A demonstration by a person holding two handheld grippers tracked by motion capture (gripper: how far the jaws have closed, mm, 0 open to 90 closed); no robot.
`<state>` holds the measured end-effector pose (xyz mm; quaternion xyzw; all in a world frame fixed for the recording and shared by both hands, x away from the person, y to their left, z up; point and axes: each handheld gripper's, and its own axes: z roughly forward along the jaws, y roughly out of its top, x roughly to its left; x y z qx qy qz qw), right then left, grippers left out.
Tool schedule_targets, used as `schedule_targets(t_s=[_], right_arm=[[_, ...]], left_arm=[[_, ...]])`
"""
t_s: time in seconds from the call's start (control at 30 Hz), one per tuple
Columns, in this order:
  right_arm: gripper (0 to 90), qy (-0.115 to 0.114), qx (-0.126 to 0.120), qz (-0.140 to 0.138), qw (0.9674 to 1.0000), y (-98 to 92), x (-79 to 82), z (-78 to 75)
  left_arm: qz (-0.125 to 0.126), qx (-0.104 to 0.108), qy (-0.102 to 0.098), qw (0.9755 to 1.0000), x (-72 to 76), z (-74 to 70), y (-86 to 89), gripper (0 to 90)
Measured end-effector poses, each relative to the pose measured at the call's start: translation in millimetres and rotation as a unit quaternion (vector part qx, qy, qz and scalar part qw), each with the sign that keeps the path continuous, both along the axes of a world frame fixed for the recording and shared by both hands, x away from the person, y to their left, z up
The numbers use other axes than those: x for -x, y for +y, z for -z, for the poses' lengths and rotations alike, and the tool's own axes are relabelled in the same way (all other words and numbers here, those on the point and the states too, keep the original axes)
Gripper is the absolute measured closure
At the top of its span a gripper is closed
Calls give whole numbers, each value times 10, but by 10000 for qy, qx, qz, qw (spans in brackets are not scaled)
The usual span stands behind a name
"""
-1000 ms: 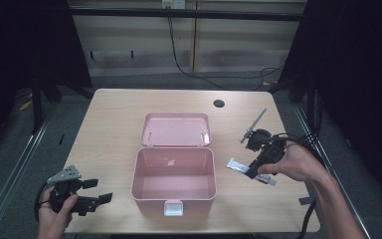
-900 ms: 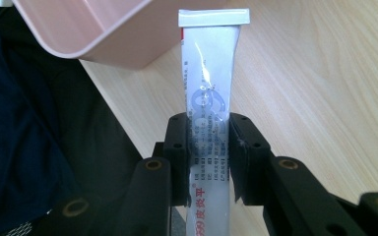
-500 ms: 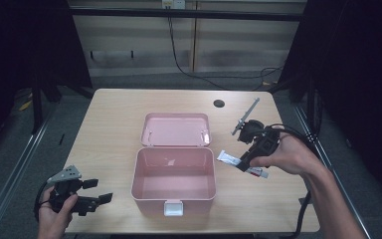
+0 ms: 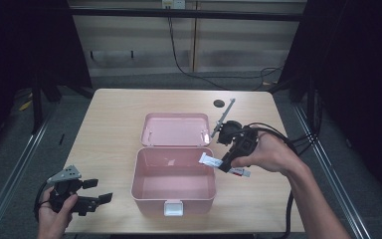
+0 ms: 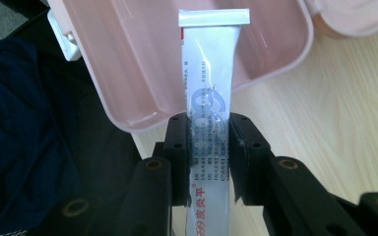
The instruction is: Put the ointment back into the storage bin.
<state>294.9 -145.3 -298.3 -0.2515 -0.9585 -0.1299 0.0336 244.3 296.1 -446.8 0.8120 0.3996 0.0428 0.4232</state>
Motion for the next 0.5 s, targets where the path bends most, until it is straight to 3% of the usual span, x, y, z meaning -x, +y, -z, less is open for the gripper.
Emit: schedule_targets(t_s=[0.5], right_arm=[[719, 75, -76, -552, 9984, 499, -83, 118]], left_arm=[[15, 8, -9, 10000, 3, -5, 11, 167]])
